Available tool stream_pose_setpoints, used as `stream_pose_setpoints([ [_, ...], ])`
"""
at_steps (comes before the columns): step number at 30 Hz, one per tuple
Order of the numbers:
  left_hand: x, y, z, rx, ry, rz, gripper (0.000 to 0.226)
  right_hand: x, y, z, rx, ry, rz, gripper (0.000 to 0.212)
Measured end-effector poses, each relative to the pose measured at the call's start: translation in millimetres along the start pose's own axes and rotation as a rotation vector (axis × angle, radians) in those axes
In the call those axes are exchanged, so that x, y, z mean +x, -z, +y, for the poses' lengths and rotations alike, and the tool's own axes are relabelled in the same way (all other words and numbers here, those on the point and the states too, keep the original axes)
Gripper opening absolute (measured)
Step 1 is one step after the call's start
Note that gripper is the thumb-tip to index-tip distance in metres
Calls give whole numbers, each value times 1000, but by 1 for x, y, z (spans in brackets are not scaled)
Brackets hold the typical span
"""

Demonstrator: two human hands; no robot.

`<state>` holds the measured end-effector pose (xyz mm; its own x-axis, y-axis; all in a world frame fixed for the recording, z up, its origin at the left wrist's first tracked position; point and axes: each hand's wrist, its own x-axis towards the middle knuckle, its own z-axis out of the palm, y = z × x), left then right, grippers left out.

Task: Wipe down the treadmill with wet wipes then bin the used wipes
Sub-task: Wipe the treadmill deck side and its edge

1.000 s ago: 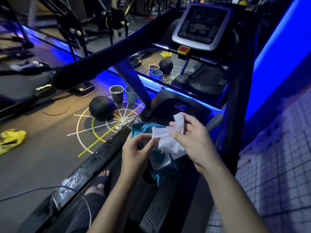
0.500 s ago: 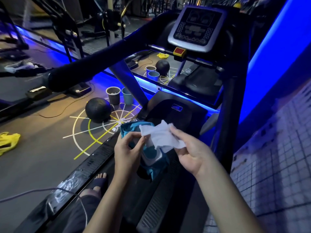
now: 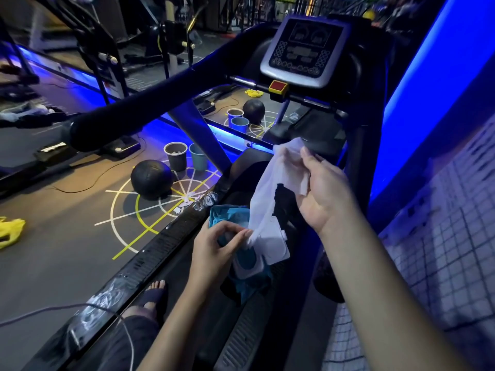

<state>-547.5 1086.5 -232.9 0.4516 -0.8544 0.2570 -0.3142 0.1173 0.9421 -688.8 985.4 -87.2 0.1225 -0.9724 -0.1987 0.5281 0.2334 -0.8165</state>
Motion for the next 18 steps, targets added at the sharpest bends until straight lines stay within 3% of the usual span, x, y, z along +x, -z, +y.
stream_pose_setpoints([
  [7,-5,-2,6,-28,-61,-80,21,2,1,-12,53,-26,-12,33],
  [12,-11,-4,11,-10,-56,-218,9,-8,0,-12,146,-63,-42,22],
  [15,-14,-5,8,28,-62,-175,12,-7,5,-16,176,-51,-8,24],
  [18,-10,-3,-5,32,-41,-93,18,-1,12,-25,168,37,145,18],
])
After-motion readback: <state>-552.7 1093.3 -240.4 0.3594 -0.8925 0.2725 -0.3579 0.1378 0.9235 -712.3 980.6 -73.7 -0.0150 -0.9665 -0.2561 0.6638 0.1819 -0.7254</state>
